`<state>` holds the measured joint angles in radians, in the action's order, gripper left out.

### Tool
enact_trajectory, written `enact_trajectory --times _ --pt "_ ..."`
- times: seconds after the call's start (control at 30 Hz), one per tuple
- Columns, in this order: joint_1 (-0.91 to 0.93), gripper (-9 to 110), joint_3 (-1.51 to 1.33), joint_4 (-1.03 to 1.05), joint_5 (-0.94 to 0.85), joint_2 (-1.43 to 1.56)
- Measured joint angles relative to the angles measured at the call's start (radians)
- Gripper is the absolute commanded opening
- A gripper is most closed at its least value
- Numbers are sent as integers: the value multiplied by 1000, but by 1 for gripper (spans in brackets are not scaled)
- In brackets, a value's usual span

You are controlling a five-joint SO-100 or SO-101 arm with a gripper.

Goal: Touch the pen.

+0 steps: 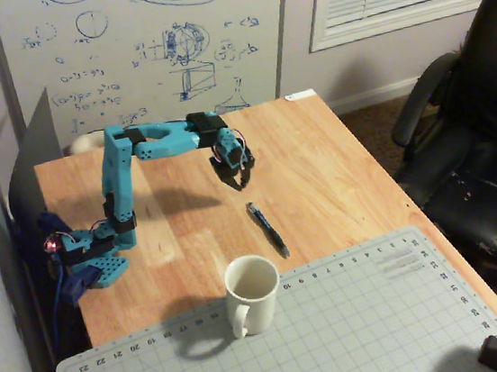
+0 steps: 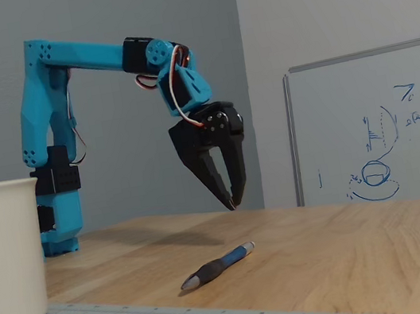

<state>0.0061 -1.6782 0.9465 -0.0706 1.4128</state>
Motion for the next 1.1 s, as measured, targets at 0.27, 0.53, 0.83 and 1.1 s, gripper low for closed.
enact_trajectory --times 0.27,0.53,0.83,1.1 --pt "40 1 141 0 0 -141" --pt "84 1 224 0 0 -253" --pt "84 1 224 0 0 -275" --pt "84 1 224 0 0 -275"
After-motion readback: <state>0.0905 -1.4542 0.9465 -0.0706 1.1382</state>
